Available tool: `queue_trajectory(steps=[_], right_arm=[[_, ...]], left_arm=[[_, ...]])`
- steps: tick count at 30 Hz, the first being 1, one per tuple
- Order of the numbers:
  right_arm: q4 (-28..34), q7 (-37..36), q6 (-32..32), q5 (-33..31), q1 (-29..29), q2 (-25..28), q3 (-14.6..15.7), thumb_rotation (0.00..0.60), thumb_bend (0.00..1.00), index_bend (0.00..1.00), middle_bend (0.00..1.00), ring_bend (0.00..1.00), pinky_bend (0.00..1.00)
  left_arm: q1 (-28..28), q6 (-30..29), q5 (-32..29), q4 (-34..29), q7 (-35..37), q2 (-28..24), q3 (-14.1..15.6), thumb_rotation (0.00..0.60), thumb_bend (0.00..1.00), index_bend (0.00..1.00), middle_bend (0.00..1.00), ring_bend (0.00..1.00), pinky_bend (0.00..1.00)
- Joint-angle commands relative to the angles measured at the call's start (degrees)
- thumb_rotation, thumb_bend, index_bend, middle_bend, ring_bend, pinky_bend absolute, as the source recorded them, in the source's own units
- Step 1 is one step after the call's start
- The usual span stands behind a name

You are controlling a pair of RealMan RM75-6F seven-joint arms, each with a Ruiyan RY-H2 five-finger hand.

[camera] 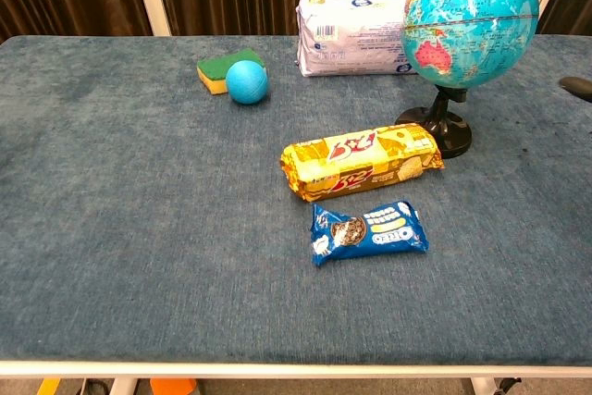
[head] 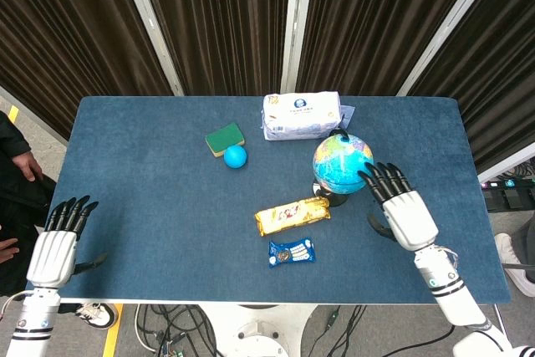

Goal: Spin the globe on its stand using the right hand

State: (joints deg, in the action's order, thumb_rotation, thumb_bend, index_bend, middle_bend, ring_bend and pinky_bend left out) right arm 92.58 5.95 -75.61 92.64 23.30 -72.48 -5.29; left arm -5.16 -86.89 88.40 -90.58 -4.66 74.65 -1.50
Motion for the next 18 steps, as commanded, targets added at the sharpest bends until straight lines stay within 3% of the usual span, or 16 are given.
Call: queue_trajectory(steps=[1, 13, 18], right_arm=[[0.51, 0.97, 1.07, -0.38, 0.71, -0.46, -0.17, 0.600, 0.25, 0.00, 0.00, 0.00, 0.00], [-1.06, 1.61, 3.32, -5.79, 0.09, 0.35, -0.56, 0.600, 0.24, 0.00, 0.00, 0.00, 0.00], [-4.69, -0.75, 5.40, -11.89, -1.15, 1.07, -1.28, 0.600, 0.24, 0.00, 0.00, 0.00, 0.00]], left_arm=[[0.09, -0.10, -0.03, 0.14, 0.21, -0.03, 0.01, 0.600, 0.06, 0.13, 0.07, 0.00, 0.08], [0.15, -0.12, 0.07, 0.47, 0.60, 0.03, 0.12, 0.600, 0.06, 0.13, 0.07, 0.00, 0.08], [0.09, -0.03, 0.08, 0.26, 0.33, -0.02, 0.12, 0.600, 0.06, 0.13, 0.07, 0.00, 0.08]])
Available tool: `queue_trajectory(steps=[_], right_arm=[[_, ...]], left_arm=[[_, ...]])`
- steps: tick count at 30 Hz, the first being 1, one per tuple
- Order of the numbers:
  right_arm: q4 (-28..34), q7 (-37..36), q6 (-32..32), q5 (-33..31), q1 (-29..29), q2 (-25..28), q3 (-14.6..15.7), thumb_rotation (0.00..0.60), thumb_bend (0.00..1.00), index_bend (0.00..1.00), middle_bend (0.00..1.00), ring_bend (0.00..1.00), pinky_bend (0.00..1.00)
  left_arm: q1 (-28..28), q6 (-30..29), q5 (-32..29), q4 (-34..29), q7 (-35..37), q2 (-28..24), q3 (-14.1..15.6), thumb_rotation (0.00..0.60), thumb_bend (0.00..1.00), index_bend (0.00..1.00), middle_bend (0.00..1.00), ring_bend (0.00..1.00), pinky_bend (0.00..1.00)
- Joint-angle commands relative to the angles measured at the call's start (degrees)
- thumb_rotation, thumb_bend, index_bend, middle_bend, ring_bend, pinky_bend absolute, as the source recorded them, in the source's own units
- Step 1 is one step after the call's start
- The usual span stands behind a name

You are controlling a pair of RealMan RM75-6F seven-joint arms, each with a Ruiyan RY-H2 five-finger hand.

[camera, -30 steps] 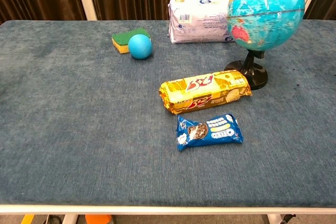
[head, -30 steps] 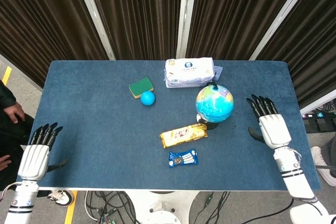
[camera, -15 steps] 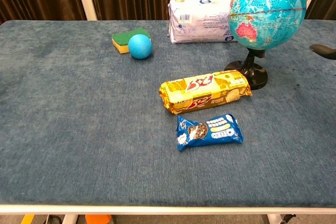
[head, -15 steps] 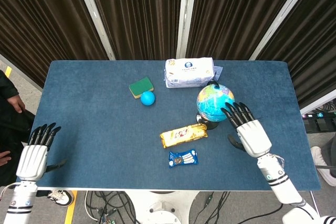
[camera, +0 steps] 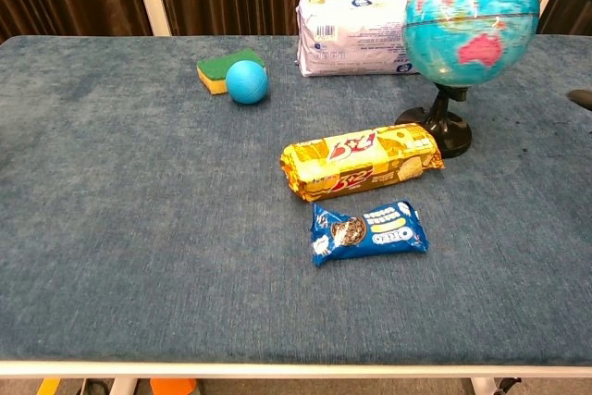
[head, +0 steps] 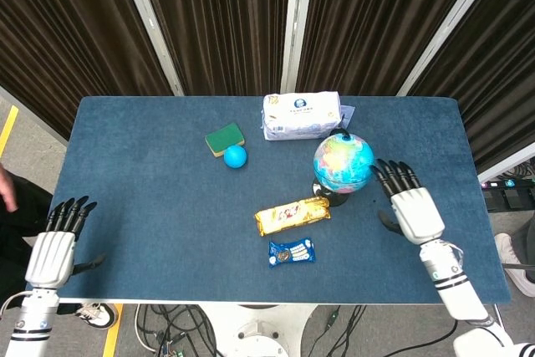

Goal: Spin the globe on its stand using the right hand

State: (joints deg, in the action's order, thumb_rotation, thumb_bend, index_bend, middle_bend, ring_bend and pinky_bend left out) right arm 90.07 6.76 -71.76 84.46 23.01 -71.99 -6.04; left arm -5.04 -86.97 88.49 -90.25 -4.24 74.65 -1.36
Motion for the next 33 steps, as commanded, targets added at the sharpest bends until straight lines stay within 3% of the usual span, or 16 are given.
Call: queue_trajectory(steps=[1, 5, 11, 21, 33], right_arm=[[-2.67, -2.10, 1.94, -4.78, -1.05, 0.76, -0.73, 0.600, 0.24, 0.00, 0.00, 0.00, 0.00], [-4.06, -4.21, 0.80, -5.16, -1.99, 1.09, -1.01, 0.600, 0.24, 0.00, 0.00, 0.00, 0.00], [-2.64, -6.02, -5.00, 3.77, -2.40, 0.59, 0.55, 0.600, 0.25, 0.00, 0.00, 0.00, 0.00], [3.60, 0.22, -6.94, 13.00, -0.64, -0.53, 2.28, 0.600, 0.25, 0.00, 0.00, 0.00, 0.00], [4.34, 4.65, -0.65, 5.75, 1.11, -1.49, 0.48, 0.600, 0.24, 0.00, 0.00, 0.00, 0.00]], left_arm=[[-0.05, 0.07, -0.01, -0.11, -0.17, -0.03, -0.01, 0.600, 0.06, 0.13, 0.07, 0.00, 0.08], [-0.18, 0.20, -0.03, -0.30, -0.51, 0.01, -0.10, 0.600, 0.06, 0.13, 0.07, 0.00, 0.08], [-0.36, 0.38, 0.06, -0.52, -0.95, 0.20, -0.10, 0.600, 0.06, 0.13, 0.07, 0.00, 0.08], [0.01, -0.14, -0.08, -0.04, 0.03, 0.03, -0.10, 0.600, 0.06, 0.13, 0.07, 0.00, 0.08], [0.20, -0.07, -0.43, 0.68, 1.26, -0.06, -0.09, 0.600, 0.06, 0.13, 0.07, 0.00, 0.08]])
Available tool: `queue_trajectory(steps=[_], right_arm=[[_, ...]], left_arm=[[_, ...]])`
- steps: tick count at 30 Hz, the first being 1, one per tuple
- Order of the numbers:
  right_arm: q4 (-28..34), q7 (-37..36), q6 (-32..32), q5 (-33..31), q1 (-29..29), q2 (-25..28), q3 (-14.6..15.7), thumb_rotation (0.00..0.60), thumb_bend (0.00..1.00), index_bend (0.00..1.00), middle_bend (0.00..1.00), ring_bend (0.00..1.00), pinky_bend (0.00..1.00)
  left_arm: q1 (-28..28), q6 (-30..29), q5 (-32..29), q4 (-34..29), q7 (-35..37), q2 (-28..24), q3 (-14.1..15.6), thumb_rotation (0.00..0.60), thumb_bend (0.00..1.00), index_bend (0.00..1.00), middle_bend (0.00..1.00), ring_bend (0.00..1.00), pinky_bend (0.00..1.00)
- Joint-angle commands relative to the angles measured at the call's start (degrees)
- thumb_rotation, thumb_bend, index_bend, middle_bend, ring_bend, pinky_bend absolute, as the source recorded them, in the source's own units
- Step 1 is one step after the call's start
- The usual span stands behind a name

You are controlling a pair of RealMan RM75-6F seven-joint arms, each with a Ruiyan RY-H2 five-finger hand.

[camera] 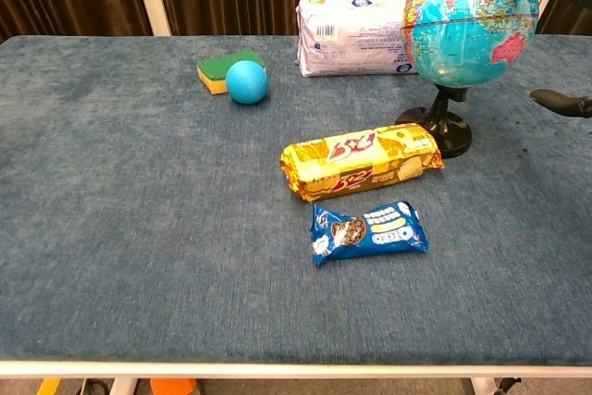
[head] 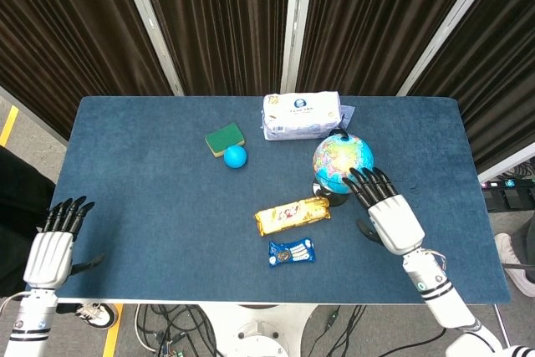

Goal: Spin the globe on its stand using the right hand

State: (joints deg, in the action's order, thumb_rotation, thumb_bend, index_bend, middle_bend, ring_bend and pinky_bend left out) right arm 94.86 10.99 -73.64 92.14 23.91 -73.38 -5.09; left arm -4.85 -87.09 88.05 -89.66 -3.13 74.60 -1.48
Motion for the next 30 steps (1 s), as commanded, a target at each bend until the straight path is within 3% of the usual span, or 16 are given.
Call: queue_trajectory(steps=[1, 15, 20, 30], right_arm=[[-0.67, 0.39, 1.55, -2.64, 0.17, -0.04, -0.55, 0.600, 0.24, 0.00, 0.00, 0.00, 0.00], [-8.63, -7.75, 2.72, -15.28, -4.15, 3.21, -2.48, 0.600, 0.24, 0.00, 0.00, 0.00, 0.00], [-9.54, -10.69, -1.19, -12.93, -6.92, 4.17, -1.22, 0.600, 0.24, 0.00, 0.00, 0.00, 0.00], [-8.51, -10.73, -10.79, -2.78, -13.75, 3.39, 5.70, 0.600, 0.24, 0.00, 0.00, 0.00, 0.00]], left_arm=[[0.00, 0.05, 0.07, 0.13, 0.20, 0.03, 0.05, 0.600, 0.06, 0.13, 0.07, 0.00, 0.08], [-0.17, 0.25, 0.31, -0.31, -0.43, -0.06, 0.10, 0.600, 0.06, 0.13, 0.07, 0.00, 0.08], [-0.42, 0.31, 0.46, -0.74, -0.95, 0.08, -0.08, 0.600, 0.06, 0.13, 0.07, 0.00, 0.08], [-0.35, 0.13, 0.43, -2.01, -1.72, -0.66, -0.10, 0.600, 0.06, 0.13, 0.07, 0.00, 0.08]])
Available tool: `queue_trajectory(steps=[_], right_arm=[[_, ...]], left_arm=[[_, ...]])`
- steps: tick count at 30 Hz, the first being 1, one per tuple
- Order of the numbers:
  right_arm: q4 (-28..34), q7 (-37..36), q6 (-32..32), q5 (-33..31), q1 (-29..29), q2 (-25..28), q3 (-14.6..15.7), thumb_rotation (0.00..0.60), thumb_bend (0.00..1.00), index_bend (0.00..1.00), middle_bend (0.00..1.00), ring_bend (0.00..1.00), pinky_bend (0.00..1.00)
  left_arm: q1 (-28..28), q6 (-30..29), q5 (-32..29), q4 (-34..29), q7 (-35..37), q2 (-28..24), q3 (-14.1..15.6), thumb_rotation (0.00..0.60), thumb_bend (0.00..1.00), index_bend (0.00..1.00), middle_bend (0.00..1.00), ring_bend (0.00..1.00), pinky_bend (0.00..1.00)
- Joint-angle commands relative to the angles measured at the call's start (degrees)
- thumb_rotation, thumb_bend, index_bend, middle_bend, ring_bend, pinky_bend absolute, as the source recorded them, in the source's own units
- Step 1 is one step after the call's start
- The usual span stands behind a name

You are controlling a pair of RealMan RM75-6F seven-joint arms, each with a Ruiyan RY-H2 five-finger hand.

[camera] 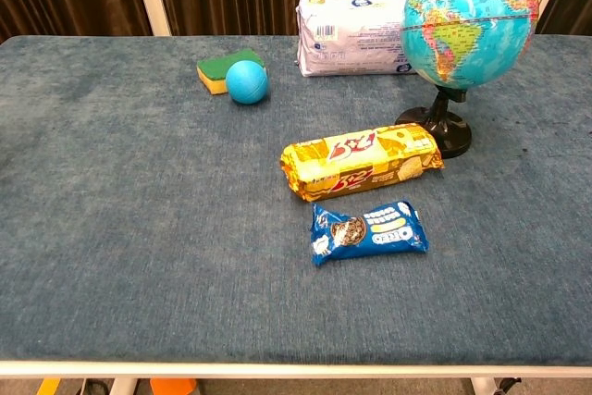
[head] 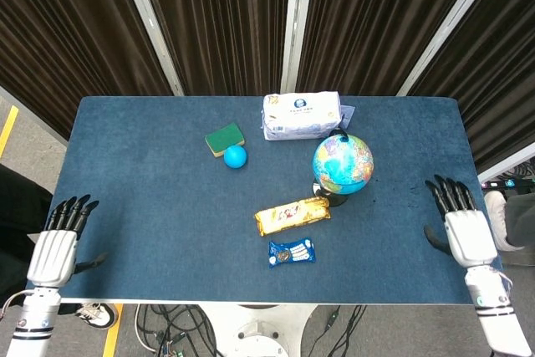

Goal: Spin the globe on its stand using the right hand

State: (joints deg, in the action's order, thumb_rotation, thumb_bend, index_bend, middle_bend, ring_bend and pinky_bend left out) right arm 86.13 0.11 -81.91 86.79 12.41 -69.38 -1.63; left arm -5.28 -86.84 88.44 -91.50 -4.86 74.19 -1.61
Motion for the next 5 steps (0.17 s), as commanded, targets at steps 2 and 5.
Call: queue_trajectory(steps=[2, 5], right_arm=[[0.07, 0.09, -3.77, 3.98, -3.43, -1.02, 3.45, 0.600, 0.24, 0.00, 0.00, 0.00, 0.00], [-0.36, -0.16, -5.26, 5.80, -4.78, -1.49, 4.73, 0.600, 0.24, 0.00, 0.00, 0.00, 0.00]], left_arm=[[0.21, -0.44, 0.09, -0.32, 0.14, -0.50, -0.01, 0.600, 0.06, 0.13, 0.07, 0.00, 0.08], [0.38, -0.79, 0.15, -0.42, 0.29, -0.66, -0.03, 0.600, 0.06, 0.13, 0.07, 0.00, 0.08]])
